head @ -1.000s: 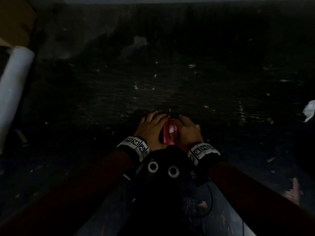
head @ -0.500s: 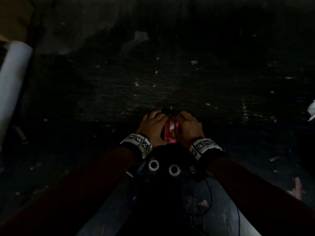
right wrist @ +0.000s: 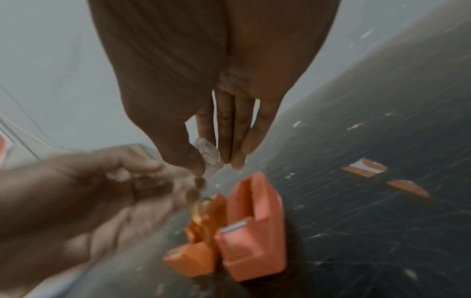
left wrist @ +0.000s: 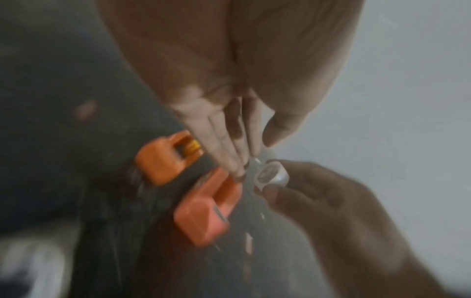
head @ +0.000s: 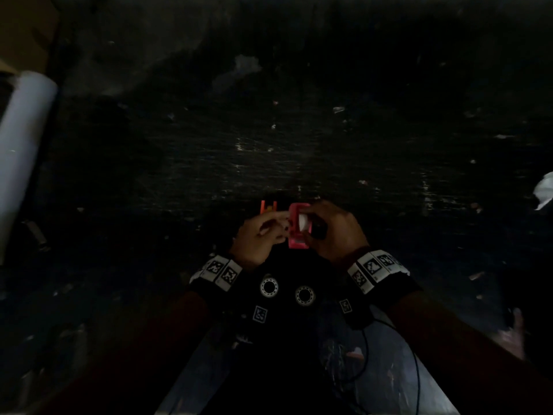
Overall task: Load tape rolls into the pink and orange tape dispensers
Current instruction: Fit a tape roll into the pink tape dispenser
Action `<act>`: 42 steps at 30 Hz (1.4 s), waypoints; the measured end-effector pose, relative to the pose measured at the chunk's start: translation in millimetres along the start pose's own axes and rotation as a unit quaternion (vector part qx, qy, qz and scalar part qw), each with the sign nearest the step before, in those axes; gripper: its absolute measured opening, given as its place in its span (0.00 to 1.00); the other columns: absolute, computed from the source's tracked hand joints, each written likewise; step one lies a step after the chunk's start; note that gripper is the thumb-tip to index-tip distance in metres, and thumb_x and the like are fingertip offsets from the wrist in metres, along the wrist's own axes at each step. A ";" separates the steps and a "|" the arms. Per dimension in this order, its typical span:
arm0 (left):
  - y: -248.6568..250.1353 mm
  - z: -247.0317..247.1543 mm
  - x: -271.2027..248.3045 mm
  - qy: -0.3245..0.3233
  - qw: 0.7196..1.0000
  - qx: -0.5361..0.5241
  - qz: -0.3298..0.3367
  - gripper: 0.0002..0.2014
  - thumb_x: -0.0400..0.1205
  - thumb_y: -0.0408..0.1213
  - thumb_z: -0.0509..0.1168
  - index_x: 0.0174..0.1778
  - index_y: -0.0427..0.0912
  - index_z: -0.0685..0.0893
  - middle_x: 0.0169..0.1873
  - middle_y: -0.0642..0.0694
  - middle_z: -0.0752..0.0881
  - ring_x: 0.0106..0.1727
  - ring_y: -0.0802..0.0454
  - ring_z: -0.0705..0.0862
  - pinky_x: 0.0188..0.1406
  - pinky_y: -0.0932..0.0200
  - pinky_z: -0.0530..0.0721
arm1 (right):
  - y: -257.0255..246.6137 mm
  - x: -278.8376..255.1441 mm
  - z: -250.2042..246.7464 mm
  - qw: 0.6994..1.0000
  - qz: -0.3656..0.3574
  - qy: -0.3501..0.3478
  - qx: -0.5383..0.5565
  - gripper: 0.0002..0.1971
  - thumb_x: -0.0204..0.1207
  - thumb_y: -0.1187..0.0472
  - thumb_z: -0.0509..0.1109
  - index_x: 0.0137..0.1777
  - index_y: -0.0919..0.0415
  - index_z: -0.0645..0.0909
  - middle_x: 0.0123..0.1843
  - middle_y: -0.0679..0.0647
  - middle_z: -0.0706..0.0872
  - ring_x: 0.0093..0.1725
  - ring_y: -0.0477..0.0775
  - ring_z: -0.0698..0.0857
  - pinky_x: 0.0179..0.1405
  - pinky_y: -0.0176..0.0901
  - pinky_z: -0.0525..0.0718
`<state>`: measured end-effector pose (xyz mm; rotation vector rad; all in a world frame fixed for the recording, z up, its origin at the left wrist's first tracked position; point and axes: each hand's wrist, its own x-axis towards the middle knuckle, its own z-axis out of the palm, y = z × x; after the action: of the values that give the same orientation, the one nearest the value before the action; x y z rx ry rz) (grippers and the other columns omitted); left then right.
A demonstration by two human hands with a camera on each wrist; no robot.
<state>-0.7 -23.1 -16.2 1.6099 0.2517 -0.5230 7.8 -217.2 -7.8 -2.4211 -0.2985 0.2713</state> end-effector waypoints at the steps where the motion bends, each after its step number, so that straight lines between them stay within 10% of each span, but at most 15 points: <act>1: 1.0 3.8 -3.5 -0.007 0.996 -0.067 -0.050 0.12 0.89 0.31 0.58 0.61 0.48 0.85 0.58 0.41 0.89 0.54 0.49 0.90 0.49 0.61 0.88 | -2.0 -3.4 0.3 1.000 -0.007 -0.003 0.007 0.18 0.74 0.47 0.72 0.63 0.50 0.84 0.60 0.52 0.87 0.56 0.53 0.88 0.56 0.52 0.87; 10: -6.1 13.6 -26.8 -0.018 0.955 -0.256 -0.147 0.12 0.89 0.30 0.59 0.56 0.46 0.87 0.48 0.52 0.93 0.55 0.55 0.89 0.44 0.65 0.89 | -14.1 -29.9 10.2 0.997 -0.044 0.018 0.053 0.24 0.73 0.63 0.76 0.70 0.52 0.82 0.63 0.53 0.84 0.57 0.51 0.87 0.56 0.33 0.80; 15: -6.4 11.2 -30.2 -0.003 0.960 -0.239 -0.148 0.10 0.88 0.35 0.64 0.59 0.45 0.89 0.56 0.48 0.92 0.60 0.54 0.89 0.44 0.66 0.88 | -12.3 -36.2 13.2 0.991 -0.024 0.048 0.125 0.10 0.72 0.64 0.78 0.52 0.54 0.86 0.53 0.49 0.87 0.51 0.47 0.87 0.53 0.45 0.87; 30: -19.2 18.4 -48.0 0.008 0.953 -0.265 -0.144 0.07 0.83 0.31 0.69 0.50 0.43 0.92 0.45 0.46 0.95 0.48 0.52 0.93 0.46 0.65 0.88 | -13.0 -70.7 27.7 0.915 0.111 0.128 0.365 0.09 0.71 0.71 0.80 0.51 0.67 0.89 0.50 0.58 0.93 0.51 0.49 0.92 0.56 0.39 0.87; 34: -24.0 4.6 -46.3 0.029 0.972 -0.209 -0.107 0.08 0.84 0.29 0.67 0.56 0.38 0.89 0.48 0.45 0.94 0.49 0.53 0.93 0.53 0.65 0.87 | 19.9 -79.5 39.0 0.954 0.172 0.151 0.192 0.13 0.68 0.57 0.82 0.50 0.50 0.83 0.46 0.48 0.91 0.46 0.48 0.91 0.48 0.42 0.89; 42: -39.9 -16.8 -55.1 0.043 0.996 -0.069 -0.024 0.12 0.81 0.23 0.70 0.60 0.29 0.87 0.49 0.38 0.93 0.49 0.51 0.94 0.46 0.66 0.87 | 52.2 -103.5 47.9 0.986 0.124 0.065 -0.093 0.15 0.58 0.63 0.82 0.46 0.61 0.85 0.51 0.61 0.86 0.50 0.71 0.85 0.48 0.61 0.84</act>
<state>-63.8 6.0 -24.6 1.4974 0.3844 -0.4636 -96.3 -256.6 -65.7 -2.6495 0.0404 0.2015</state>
